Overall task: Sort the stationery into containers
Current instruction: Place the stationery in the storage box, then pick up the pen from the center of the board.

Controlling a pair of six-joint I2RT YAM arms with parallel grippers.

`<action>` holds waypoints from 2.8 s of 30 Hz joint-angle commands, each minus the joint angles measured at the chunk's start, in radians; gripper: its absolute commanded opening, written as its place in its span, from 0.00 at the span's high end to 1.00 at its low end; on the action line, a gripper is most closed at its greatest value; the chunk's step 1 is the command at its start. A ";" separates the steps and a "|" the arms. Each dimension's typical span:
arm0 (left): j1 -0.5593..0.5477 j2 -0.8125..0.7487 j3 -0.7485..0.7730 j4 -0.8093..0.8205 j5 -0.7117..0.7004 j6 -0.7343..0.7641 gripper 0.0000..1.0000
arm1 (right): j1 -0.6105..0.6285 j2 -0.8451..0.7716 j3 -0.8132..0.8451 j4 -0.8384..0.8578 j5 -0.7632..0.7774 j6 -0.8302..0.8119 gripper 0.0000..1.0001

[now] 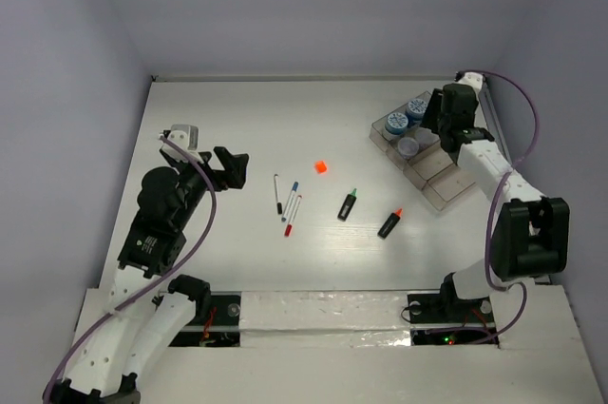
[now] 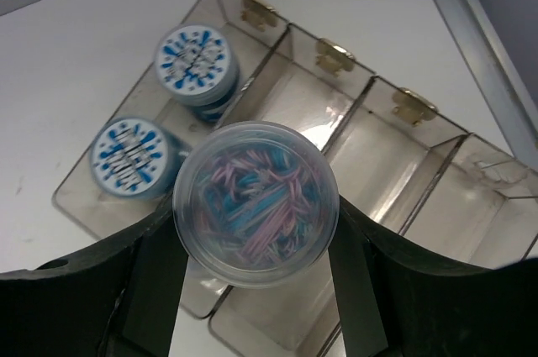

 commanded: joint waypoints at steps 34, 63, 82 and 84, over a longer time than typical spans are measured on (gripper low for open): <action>-0.007 0.040 -0.003 0.060 0.026 0.007 0.01 | -0.158 0.380 0.272 0.100 -0.014 -0.007 0.14; -0.007 -0.064 -0.003 0.048 -0.064 0.020 0.01 | 0.744 0.412 0.317 -0.058 -0.129 0.039 0.27; -0.007 -0.089 -0.003 0.048 -0.052 0.017 0.01 | 0.928 0.751 0.566 -0.248 -0.041 0.091 0.68; -0.016 -0.092 -0.003 0.048 -0.052 0.019 0.01 | 0.938 0.765 0.569 -0.245 -0.047 0.100 0.78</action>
